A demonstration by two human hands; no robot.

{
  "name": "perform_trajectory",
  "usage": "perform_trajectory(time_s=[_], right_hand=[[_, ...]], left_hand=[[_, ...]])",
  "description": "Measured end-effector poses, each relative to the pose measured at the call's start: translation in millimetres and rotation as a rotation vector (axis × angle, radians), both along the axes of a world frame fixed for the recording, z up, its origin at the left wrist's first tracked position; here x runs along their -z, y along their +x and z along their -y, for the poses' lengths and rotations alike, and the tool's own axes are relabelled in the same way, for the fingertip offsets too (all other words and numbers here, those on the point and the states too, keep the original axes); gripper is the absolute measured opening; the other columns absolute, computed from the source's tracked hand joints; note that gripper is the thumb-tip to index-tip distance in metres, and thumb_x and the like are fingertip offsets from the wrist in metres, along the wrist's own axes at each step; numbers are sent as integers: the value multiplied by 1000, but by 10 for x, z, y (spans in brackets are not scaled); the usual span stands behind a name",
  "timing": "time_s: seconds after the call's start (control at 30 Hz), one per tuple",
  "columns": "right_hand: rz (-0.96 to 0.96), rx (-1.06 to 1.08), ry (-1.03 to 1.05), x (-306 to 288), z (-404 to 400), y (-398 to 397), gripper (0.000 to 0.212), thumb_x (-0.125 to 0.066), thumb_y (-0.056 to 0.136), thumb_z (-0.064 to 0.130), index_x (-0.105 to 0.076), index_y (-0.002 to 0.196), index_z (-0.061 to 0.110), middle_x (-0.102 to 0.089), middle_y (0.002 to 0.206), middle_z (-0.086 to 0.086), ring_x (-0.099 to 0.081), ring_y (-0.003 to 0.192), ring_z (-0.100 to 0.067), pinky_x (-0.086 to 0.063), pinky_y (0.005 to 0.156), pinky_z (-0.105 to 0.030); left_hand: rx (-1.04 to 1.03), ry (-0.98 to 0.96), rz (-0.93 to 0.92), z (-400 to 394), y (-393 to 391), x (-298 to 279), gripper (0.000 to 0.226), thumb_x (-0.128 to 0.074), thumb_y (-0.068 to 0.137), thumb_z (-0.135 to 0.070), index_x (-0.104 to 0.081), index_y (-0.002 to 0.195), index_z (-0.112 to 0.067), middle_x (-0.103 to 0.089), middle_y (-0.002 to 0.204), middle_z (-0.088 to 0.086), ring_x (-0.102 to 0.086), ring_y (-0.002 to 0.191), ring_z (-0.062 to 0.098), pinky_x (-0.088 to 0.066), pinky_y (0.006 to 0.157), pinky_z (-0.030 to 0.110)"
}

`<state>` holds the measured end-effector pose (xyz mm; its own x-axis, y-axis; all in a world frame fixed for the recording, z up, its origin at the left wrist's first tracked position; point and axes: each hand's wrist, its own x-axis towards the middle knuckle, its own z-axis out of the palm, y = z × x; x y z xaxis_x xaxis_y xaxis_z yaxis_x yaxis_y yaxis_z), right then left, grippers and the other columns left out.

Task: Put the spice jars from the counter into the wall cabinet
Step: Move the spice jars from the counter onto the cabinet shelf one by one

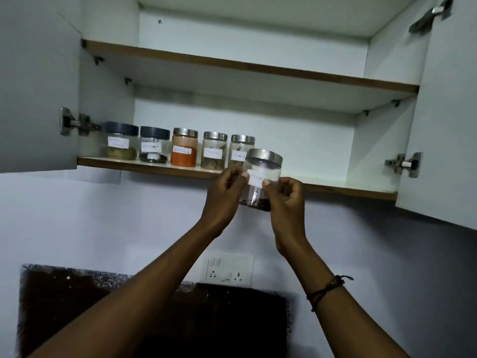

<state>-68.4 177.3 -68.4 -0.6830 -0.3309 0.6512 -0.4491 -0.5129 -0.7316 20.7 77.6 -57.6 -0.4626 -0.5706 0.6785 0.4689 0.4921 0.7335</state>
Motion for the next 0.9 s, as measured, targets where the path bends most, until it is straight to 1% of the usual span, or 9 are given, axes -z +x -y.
perform_trajectory(time_s=[0.1,0.2,0.27,0.4,0.5,0.57,0.6,0.73,0.9], right_hand=[[-50,70,31,-247,8,-87,32,-64,86,42,-53,114,30,-62,110,4,-63,94,-9,-49,70,-21],[-99,112,99,-439,50,-244,34,-59,82,33,-53,115,30,-61,116,-2,-64,97,-18,-53,78,-35],[-130,171,174,-556,97,-366,38,-58,82,27,-53,120,29,-59,119,-4,-63,98,-21,-54,82,-38],[-200,260,233,-756,222,-617,40,-60,87,21,-56,126,24,-59,117,1,-62,91,-15,-48,71,-26],[-253,322,294,-867,322,-821,36,-61,87,15,-60,123,20,-61,110,2,-58,84,-9,-40,61,-14],[-286,351,362,-919,383,-964,37,-60,85,9,-61,121,17,-65,113,-2,-59,92,-15,-41,68,-18],[-302,358,400,-937,415,-1035,38,-60,84,6,-62,121,16,-66,116,-3,-60,98,-19,-41,73,-21],[-345,388,539,-997,546,-1268,37,-57,83,1,-66,116,15,-69,118,-6,-61,106,-26,-40,77,-25],[-419,466,701,-1090,697,-1484,27,-53,86,7,-65,111,6,-68,115,-15,-61,105,-33,-49,84,-34]], left_hand=[[-74,-14,-14,11,-95,-244,27,-57,97,-40,-59,120,-26,-68,110,-8,-64,98,3,-47,71,14],[-127,-29,-2,56,-253,-434,28,-56,98,-37,-59,118,-18,-69,107,-3,-64,90,7,-46,63,13],[-148,-58,19,93,-377,-546,28,-54,99,-33,-58,118,-14,-67,104,0,-62,84,10,-46,58,14],[-227,-111,113,192,-668,-760,27,-50,96,-23,-58,120,-12,-65,107,5,-63,95,23,-53,81,37],[-242,-150,205,283,-889,-837,26,-49,92,-17,-61,115,-12,-64,104,4,-62,95,25,-50,75,34],[-270,-170,256,355,-1012,-849,22,-49,89,-14,-61,107,-11,-64,102,4,-62,99,27,-45,68,30],[-282,-179,277,391,-1068,-855,23,-49,88,-12,-61,107,-10,-65,104,5,-62,102,28,-46,71,30],[-252,-192,368,498,-1238,-888,38,-49,89,-9,-59,125,-12,-65,126,10,-59,117,30,-49,99,42],[-297,-279,490,615,-1404,-896,40,-51,92,-16,-53,131,-8,-58,135,15,-54,122,32,-47,102,43]])
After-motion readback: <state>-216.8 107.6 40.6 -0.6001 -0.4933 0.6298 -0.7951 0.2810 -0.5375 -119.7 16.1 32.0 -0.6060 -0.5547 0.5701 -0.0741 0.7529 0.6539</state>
